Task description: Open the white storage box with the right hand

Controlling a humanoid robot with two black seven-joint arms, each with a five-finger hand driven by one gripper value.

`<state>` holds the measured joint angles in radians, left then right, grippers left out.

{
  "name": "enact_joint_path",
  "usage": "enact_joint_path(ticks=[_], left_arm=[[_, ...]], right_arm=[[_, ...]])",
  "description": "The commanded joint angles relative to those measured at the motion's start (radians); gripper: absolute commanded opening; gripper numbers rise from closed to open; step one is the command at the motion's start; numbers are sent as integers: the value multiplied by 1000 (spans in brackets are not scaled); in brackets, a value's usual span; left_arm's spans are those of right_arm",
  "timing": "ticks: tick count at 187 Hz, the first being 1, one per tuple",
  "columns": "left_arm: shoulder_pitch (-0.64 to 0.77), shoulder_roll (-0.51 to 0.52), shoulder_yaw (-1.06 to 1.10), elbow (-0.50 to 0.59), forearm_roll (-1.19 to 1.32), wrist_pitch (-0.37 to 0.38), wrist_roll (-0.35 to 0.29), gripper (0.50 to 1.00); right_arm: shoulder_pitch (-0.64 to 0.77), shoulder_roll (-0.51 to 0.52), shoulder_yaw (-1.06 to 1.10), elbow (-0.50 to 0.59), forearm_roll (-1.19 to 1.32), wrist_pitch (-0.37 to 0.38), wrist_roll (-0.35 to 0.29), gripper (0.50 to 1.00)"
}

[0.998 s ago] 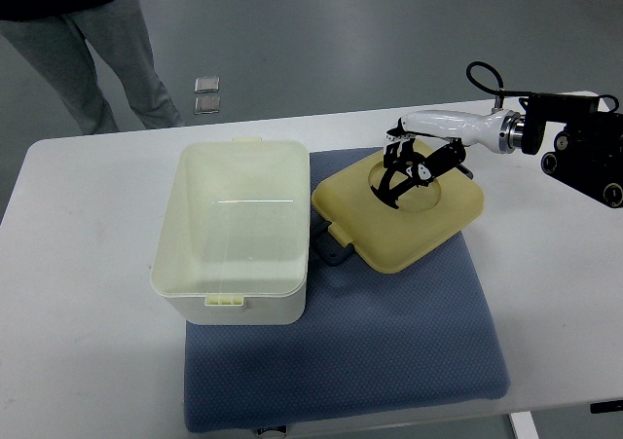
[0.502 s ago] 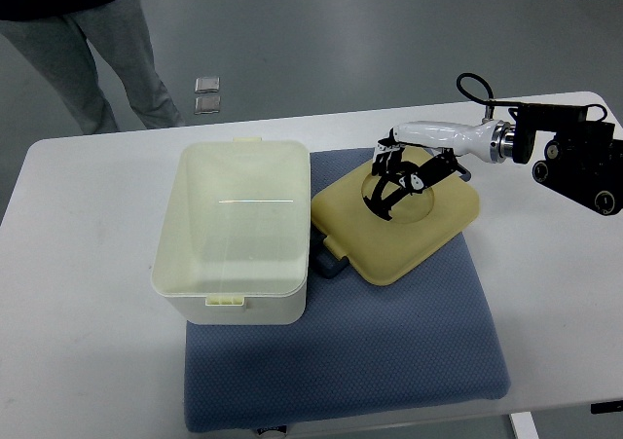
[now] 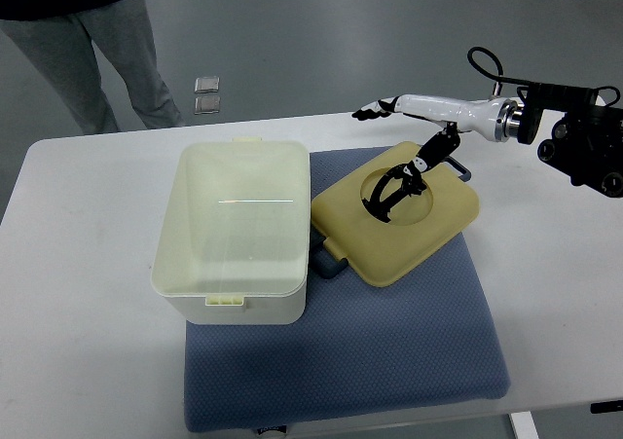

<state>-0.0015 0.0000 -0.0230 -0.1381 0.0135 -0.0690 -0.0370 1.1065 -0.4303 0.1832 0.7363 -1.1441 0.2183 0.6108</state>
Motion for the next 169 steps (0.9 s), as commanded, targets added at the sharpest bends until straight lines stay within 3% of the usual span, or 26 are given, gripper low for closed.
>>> enact_joint_path(ticks=[1,37,60,90,137,169], left_arm=[[0,0,0,0,0,0,0,1000],[0,0,0,0,0,0,0,1000],[0,0,0,0,-1,0,0,1000],[0,0,0,0,0,0,0,1000],[0,0,0,0,0,0,0,1000],[0,0,0,0,0,0,0,1000]], right_arm=[[-11,7,139,-3,102,62,0,913],[-79,18,254,-29,397,72,0,913],[-122,64,252,-101,630,69,0,913],[-188,117,259,-201,839,55,-62,913],[-237,137,232,-233,877,136,-77,913],[-244,168,249,-236,893,136,-111,913]])
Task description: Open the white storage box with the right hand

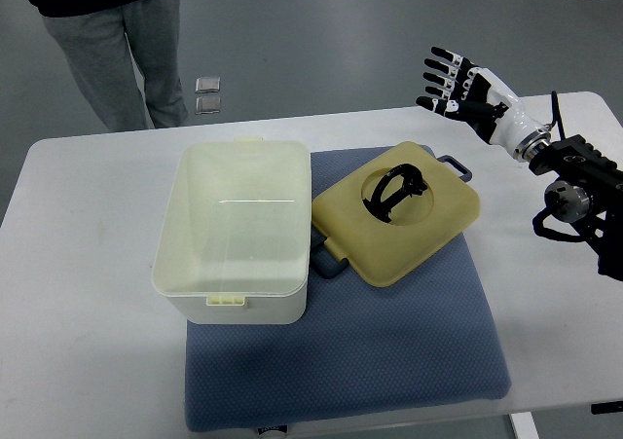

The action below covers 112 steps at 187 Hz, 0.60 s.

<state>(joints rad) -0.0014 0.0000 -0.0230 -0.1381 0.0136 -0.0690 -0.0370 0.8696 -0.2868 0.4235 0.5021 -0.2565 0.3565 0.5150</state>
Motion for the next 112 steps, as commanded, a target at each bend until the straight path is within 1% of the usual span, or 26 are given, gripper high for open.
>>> enact_joint_path(ticks=[1,20,34,39,49,95,112], left_arm=[[0,0,0,0,-1,0,0,1000],[0,0,0,0,-1,0,0,1000],[0,0,0,0,0,0,0,1000],[0,0,0,0,0,0,0,1000],[0,0,0,0,-1,0,-1,1000],[0,0,-2,0,-1,0,0,1000],[0,0,0,0,0,-2,0,1000]], right_arm=[[-9,28,9,-2,5,-5,-16,913],[-17,46,8,-14,42,-16,-15,913],[-32,64,8,-19,57,-62,-12,915],[-40,69,9,-19,57,-82,-12,923],[-44,71,9,-19,57,-102,-10,926],[-53,67,12,-22,59,-111,0,926],[-53,67,14,-22,59,-136,-1,926]])
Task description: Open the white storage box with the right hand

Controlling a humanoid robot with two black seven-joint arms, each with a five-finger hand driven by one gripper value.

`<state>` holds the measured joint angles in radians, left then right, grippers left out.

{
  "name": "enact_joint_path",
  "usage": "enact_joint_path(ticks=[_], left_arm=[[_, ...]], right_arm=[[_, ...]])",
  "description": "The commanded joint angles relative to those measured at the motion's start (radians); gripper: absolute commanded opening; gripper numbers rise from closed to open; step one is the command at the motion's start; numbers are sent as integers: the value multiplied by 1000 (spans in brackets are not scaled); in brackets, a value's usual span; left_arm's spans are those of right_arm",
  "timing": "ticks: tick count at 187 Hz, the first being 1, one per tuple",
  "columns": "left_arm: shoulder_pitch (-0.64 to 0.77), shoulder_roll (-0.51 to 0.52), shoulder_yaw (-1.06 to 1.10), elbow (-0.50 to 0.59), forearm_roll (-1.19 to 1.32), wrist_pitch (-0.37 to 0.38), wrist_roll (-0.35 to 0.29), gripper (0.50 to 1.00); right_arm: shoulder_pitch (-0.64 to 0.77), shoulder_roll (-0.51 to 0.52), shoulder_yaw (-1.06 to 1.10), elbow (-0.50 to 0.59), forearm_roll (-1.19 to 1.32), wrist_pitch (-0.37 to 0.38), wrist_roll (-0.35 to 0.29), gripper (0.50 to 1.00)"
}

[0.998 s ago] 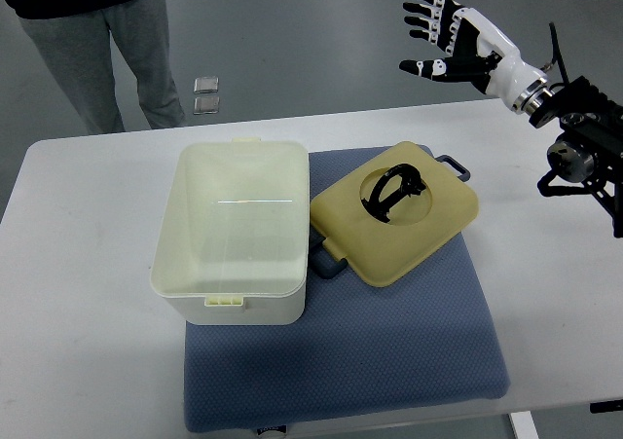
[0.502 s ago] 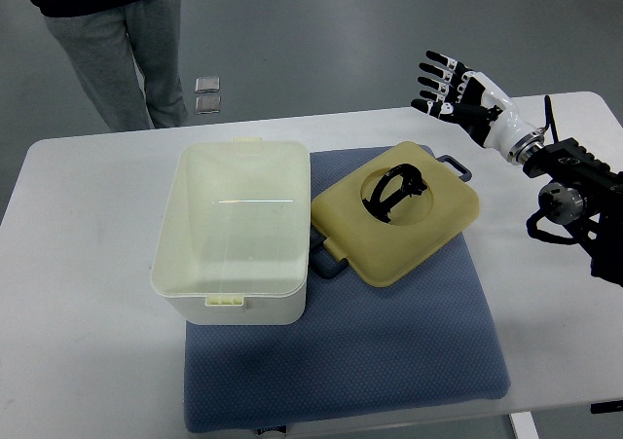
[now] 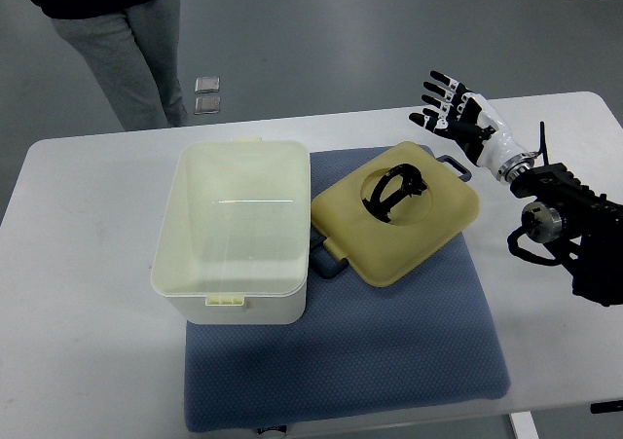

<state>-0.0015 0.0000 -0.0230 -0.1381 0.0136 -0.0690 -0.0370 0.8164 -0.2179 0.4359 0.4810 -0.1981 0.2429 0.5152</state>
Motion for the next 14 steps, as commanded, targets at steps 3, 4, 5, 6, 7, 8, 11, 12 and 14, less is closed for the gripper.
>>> enact_joint_path(ticks=[3,4,5,6,7,8,11,12,14], left_arm=[[0,0,0,0,0,0,0,1000],[0,0,0,0,0,0,0,1000],[0,0,0,0,0,0,0,1000],[0,0,0,0,0,0,-1,1000],[0,0,0,0,0,0,-1,1000],[0,0,0,0,0,0,0,1000],[0,0,0,0,0,0,-1,1000],[0,0,0,0,0,0,0,1000],[0,0,0,0,-1,0,0,1000]], right_arm=[[0,-1,1,-1,0,-25,0,926],[0,-1,1,-1,0,-28,0,926],[0,-1,1,-1,0,-28,0,926],[0,-1,1,-1,0,-33,0,926],[0,-1,1,-1,0,-33,0,926],[0,-1,1,-1,0,-36,0,926],[0,-1,1,-1,0,-37,0,926],[0,0,0,-1,0,-40,0,926],[0,-1,0,-1,0,-43,0,926]])
